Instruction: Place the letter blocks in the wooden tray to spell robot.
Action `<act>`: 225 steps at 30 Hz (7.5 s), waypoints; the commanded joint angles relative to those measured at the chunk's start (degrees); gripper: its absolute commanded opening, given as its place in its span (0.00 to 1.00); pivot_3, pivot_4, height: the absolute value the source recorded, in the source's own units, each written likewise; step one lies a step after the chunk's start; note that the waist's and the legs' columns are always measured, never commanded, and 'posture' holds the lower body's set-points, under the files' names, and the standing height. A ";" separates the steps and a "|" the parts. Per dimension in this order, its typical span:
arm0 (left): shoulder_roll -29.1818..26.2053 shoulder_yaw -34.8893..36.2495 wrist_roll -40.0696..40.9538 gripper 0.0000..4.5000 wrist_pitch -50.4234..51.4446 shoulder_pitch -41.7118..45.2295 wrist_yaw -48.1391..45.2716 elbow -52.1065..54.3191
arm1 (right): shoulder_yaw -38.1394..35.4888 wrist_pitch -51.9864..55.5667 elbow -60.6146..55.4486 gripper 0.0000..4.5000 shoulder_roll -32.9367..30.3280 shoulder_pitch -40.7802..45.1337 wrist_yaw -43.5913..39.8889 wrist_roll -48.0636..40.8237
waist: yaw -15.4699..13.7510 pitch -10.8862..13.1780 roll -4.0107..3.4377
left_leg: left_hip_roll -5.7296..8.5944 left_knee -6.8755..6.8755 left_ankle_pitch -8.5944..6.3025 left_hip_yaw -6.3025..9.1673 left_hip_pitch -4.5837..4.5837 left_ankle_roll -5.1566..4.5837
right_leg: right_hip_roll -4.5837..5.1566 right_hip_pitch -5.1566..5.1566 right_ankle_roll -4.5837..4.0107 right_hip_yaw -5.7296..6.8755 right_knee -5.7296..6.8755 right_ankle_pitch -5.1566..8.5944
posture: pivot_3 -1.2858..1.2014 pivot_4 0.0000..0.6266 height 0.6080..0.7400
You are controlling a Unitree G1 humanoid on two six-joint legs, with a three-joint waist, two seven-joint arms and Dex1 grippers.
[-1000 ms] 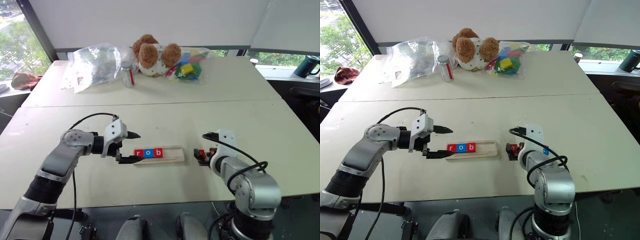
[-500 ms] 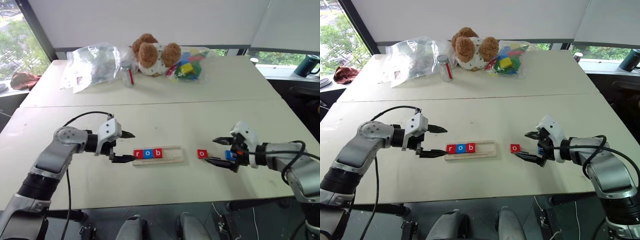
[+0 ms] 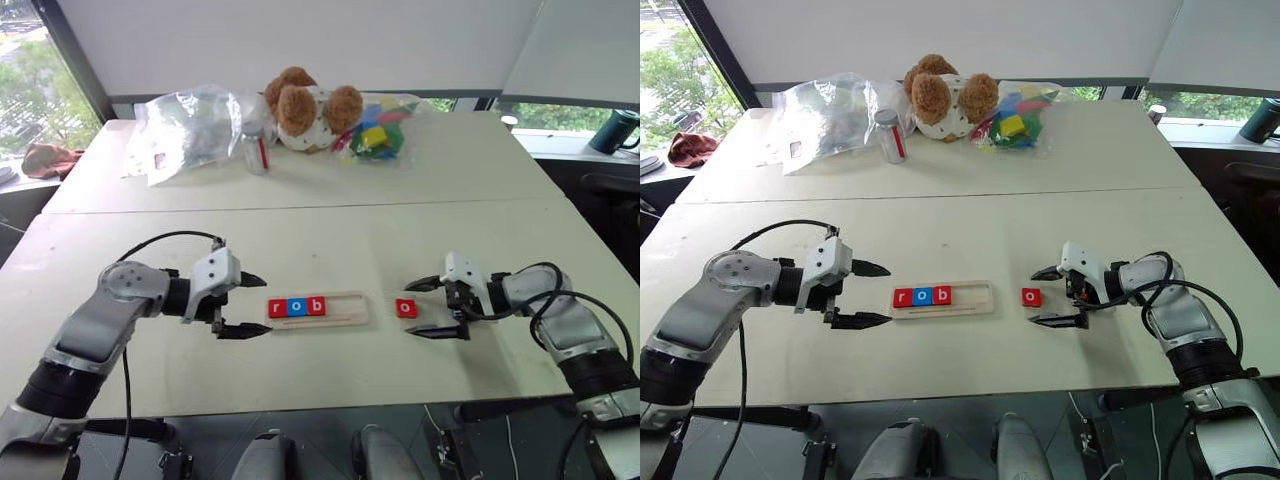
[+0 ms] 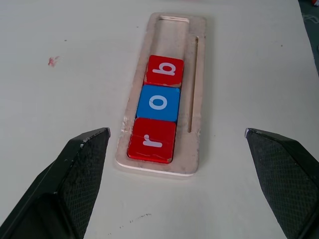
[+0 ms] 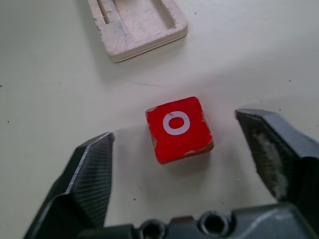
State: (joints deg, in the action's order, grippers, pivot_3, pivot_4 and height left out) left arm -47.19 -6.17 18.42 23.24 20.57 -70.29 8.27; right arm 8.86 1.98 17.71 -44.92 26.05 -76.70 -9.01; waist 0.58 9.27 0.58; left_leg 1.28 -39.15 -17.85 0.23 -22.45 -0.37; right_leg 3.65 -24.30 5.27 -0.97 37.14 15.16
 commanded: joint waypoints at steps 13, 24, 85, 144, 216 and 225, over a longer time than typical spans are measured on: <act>-2.29 2.14 0.24 1.00 -1.40 0.00 -0.01 -0.35 | 1.67 8.65 -7.93 0.25 5.48 8.79 0.14 -1.70 | 0.48 0.02 -0.08 | -0.02 0.04 0.02 0.01 0.01 0.05 | 0.00 -0.09 -0.01 -0.05 0.07 -0.01 | 0.52 0.24 1.00; -0.96 1.37 -0.33 1.00 -1.87 -0.74 1.39 -0.06 | 11.24 12.29 -10.94 0.25 10.34 13.55 3.05 5.72 | 0.13 0.02 -0.07 | 0.09 0.04 0.02 0.05 -0.11 0.06 | 0.12 -0.14 -0.01 0.03 0.00 -0.01 | 0.52 0.24 1.00; 5.96 -2.33 -0.04 1.00 -2.67 4.10 1.44 -2.15 | -16.68 63.06 -59.65 0.99 32.62 -14.03 62.83 22.67 | -0.22 -0.11 -0.14 | 0.14 0.02 0.25 0.15 -0.69 0.48 | 0.09 -0.65 -0.01 -0.01 0.10 -0.01 | 0.52 0.24 1.00; 4.07 0.69 -1.47 1.00 -5.46 5.67 1.15 -7.80 | -15.77 70.22 -59.59 0.99 31.40 -14.56 60.97 0.12 | 0.24 -0.09 -0.12 | 0.05 0.04 0.13 0.12 0.02 0.19 | -0.15 -0.12 -0.02 0.03 0.28 0.00 | 0.52 0.24 1.00; -0.12 3.50 -0.42 1.00 -3.63 -0.92 2.40 -1.84 | 9.38 6.23 -4.11 0.24 11.25 10.99 3.17 7.34 | 0.13 0.05 -0.09 | 0.02 0.06 0.04 0.04 -0.06 0.10 | 0.02 -0.15 -0.03 0.00 0.07 -0.01 | 0.52 0.24 1.00; -0.15 3.57 -0.11 1.00 -2.92 -1.35 2.37 -0.73 | 10.18 6.03 -3.60 0.24 12.47 11.45 2.54 7.60 | 0.21 0.05 -0.09 | 0.01 0.05 0.04 0.04 -0.05 0.10 | 0.01 -0.14 -0.03 0.00 0.07 -0.01 | 0.52 0.24 1.00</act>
State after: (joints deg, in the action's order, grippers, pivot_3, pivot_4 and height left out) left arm -47.17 -3.26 17.58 20.45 18.80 -68.07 5.90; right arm 18.86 8.37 14.95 -32.97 36.45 -73.65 -0.93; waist 0.79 9.32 0.49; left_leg 1.29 -39.09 -17.82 0.27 -22.51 -0.27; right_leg 3.66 -24.45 5.24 -0.97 37.21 15.15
